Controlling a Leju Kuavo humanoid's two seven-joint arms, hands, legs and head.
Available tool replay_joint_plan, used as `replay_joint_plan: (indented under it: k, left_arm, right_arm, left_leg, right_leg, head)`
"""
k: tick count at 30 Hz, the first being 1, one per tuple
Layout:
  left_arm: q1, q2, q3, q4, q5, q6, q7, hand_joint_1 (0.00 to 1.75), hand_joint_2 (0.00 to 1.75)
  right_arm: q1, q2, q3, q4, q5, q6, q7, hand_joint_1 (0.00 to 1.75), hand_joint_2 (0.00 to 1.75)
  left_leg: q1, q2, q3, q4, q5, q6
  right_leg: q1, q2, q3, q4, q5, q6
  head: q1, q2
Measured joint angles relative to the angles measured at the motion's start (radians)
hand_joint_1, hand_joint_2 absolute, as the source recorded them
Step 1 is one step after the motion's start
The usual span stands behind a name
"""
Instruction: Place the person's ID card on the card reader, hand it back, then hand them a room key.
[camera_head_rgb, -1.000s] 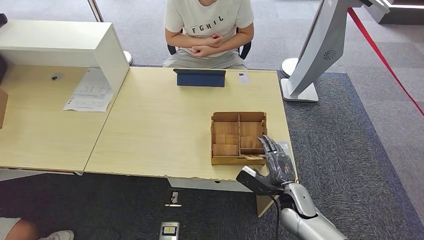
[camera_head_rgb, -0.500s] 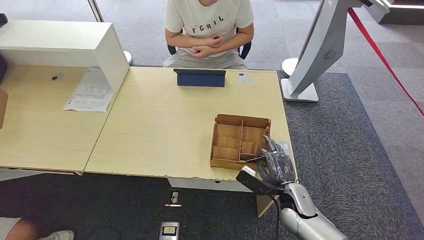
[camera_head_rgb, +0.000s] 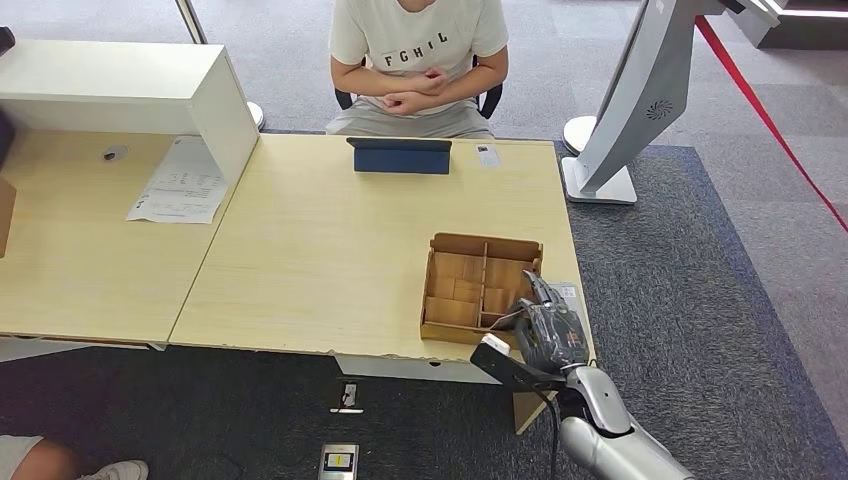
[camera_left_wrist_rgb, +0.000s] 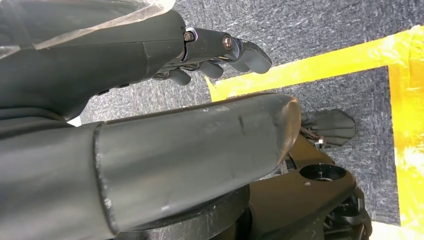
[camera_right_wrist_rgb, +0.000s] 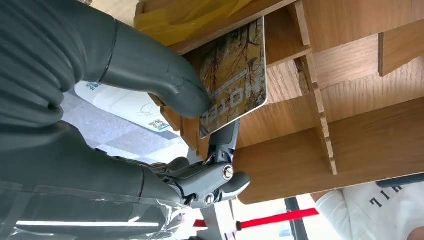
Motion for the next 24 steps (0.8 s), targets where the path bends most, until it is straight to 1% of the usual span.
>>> replay_joint_plan:
  k: [3,6,9,12,17,24]
  left_arm:
    - [0.002,0.0,0.0,0.0,0.0,0.0,-0.002,0.0,0.0]
    - [0.003,0.0,0.0,0.0,-0.001,0.0,-0.004,0.0,0.0]
    - [0.004,0.0,0.0,0.0,-0.002,-0.002,-0.004,0.0,0.0]
    - [0.005,0.0,0.0,0.0,-0.004,-0.008,-0.004,0.0,0.0]
    - [0.006,0.0,0.0,0.0,-0.005,-0.019,-0.007,0.0,0.0]
    - [0.006,0.0,0.0,0.0,-0.006,-0.025,-0.013,0.0,0.0]
  right_arm:
    - [0.001,-0.001,0.0,-0.013,0.047,-0.032,0.013,1.75,1.75]
    - [-0.002,-0.007,-0.006,-0.058,0.128,-0.053,0.044,1.75,1.75]
    - [-0.013,-0.018,-0.014,-0.118,0.205,-0.039,0.073,1.75,1.75]
    - [-0.03,-0.03,-0.028,-0.185,0.251,-0.005,0.094,1.75,1.75]
    - [-0.052,-0.053,-0.045,-0.278,0.281,0.028,0.109,1.75,1.75]
    - [-0.064,-0.081,-0.058,-0.355,0.267,0.038,0.113,1.75,1.75]
  left_leg:
    - [0.0,0.0,0.0,0.0,0.0,0.0]
    - [0.0,0.0,0.0,0.0,0.0,0.0]
    - [0.0,0.0,0.0,0.0,0.0,0.0]
    - [0.0,0.0,0.0,0.0,0.001,0.0]
    - [0.0,0.0,0.0,0.0,0.001,0.0]
    - [0.0,0.0,0.0,0.0,0.001,0.0]
  right_leg:
    - [0.0,0.0,0.0,0.0,0.0,0.0]
    - [0.0,0.0,0.0,0.0,0.0,0.0]
    - [0.0,0.0,0.0,0.001,0.0,0.0]
    - [0.0,0.0,0.0,0.001,0.0,0.0]
    - [0.0,0.0,0.0,0.001,0.0,0.0]
    - [0.0,0.0,0.0,0.001,0.0,0.0]
  head:
    - [0.0,0.0]
    - [0.0,0.0]
    - [0.0,0.0]
    - [0.0,0.0]
    - [0.0,0.0]
    - [0.0,0.0]
